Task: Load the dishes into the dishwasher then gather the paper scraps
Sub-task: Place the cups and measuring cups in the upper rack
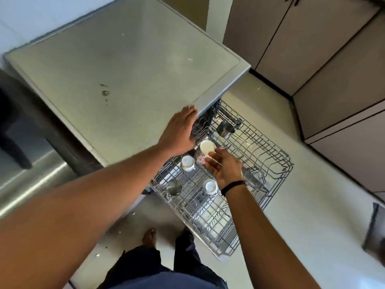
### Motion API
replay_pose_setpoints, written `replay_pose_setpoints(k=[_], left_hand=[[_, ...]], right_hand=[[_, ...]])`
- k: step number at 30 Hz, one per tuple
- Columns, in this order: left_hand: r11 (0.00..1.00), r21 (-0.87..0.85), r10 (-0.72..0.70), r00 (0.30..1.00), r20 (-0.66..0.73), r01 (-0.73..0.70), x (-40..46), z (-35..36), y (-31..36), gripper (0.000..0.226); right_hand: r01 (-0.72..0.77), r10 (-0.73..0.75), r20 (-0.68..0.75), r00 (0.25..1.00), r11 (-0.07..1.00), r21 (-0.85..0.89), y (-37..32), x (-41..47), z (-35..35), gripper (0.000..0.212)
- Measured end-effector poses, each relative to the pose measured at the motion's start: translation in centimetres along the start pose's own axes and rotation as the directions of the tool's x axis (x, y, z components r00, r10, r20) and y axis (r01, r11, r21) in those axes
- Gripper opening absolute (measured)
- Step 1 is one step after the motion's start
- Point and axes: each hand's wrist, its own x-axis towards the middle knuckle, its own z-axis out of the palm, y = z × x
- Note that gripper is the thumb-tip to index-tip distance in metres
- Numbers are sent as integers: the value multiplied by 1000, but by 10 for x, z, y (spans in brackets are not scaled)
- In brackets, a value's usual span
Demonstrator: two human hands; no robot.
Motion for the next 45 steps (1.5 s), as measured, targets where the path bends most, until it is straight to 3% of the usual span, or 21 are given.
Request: replay_pose_setpoints(k=[6, 10, 13, 15, 20, 24, 29, 33, 38, 45], left_hand=[[957, -244, -162, 987, 3, 158, -102, -34, -33, 82], [822, -511, -265, 963, 49, 252, -157, -56, -37, 73], [733, -625, -354, 935, -12, 269, -191, -61, -34, 55], [723, -639, -377, 925, -47, 262, -212, -59, -30, 42], [803, -553, -336, 935, -113, 221, -243, -44, -21, 28], [796, -523, -378, 925, -37, 304, -261, -34, -6, 18], [745, -524, -410, 903, 129, 413, -273, -5, 28, 21], [710, -522, -499, 861, 101, 473, -271, 23, 90, 22], [662, -570, -552, 831, 69, 487, -259, 48, 166, 29], [549, -662, -655, 755, 38, 510, -274, 55, 206, 28]], right_hand=[[56, -46, 72, 996, 987, -152, 36, -53, 28, 13], [119, -79, 149, 986, 953, -280, 64, -90, 37, 17], [153, -83, 204, 975, 921, -359, 80, -112, 40, 25], [159, -76, 221, 972, 910, -384, 87, -124, 40, 26], [159, -58, 241, 969, 891, -425, 93, -142, 26, 25], [184, -69, 254, 965, 866, -465, 84, -139, 2, 28], [230, -81, 320, 944, 857, -461, 55, -123, -46, 26], [261, -79, 378, 922, 849, -460, 25, -115, -94, 32], [243, -52, 385, 922, 851, -466, -6, -96, -148, 25], [214, 21, 403, 915, 821, -529, -6, -94, -182, 22]])
